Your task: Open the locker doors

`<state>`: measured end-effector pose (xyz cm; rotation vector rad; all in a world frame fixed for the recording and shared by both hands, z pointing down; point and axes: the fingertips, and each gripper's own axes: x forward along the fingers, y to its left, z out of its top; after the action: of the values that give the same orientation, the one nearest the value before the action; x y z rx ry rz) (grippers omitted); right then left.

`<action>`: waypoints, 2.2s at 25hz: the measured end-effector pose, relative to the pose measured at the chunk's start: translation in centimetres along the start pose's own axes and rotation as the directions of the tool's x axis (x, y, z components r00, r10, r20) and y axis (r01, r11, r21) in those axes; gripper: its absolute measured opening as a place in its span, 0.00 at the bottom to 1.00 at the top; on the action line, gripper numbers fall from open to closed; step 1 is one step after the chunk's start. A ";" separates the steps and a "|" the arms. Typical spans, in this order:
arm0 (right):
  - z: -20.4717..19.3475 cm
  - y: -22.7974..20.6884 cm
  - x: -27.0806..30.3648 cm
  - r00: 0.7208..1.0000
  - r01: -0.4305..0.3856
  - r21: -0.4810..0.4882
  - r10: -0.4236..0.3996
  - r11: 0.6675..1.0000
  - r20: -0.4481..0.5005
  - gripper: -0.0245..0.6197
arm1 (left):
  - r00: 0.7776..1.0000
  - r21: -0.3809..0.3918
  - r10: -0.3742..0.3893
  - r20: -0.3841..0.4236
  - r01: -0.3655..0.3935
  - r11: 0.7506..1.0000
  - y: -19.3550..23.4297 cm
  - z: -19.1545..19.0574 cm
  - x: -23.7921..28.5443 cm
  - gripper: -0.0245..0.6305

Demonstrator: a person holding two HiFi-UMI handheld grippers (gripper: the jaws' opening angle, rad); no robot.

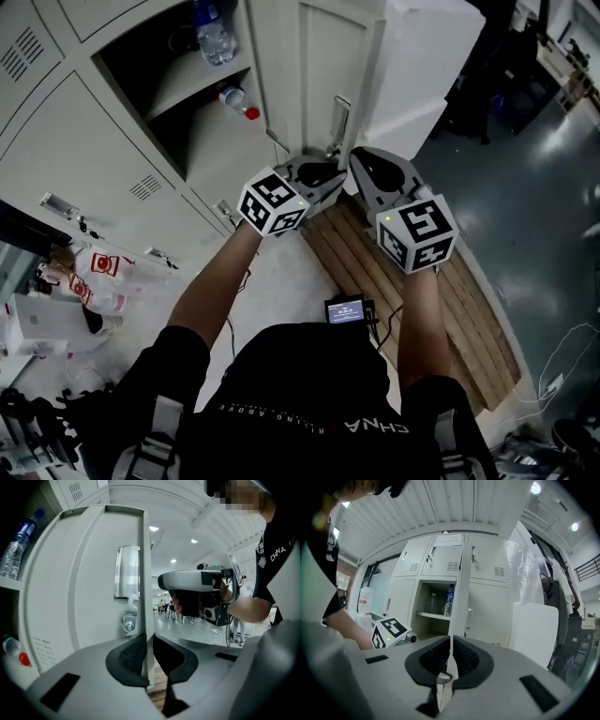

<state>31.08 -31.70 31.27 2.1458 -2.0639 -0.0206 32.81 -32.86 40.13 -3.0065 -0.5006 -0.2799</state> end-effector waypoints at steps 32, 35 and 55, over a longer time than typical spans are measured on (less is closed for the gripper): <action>-0.8 -6.5 2.2 0.997 -0.066 0.029 0.065 0.997 0.040 0.11 | 0.997 0.027 0.076 -0.033 -0.075 0.997 2.7 0.2 4.7 0.12; -0.4 -5.1 2.2 0.996 -0.078 0.034 0.076 0.996 0.035 0.11 | 0.991 0.022 0.125 -0.038 -0.124 0.992 2.8 -0.2 3.0 0.12; -1.0 13.6 14.1 0.973 -0.218 0.129 0.225 0.967 -0.049 0.11 | 0.687 -0.203 0.717 -0.114 -0.723 0.661 4.8 -6.7 -29.1 0.08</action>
<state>18.39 -46.07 35.46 1.9378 -2.3097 0.2052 6.23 -47.18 40.85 -3.1020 0.8059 -0.3156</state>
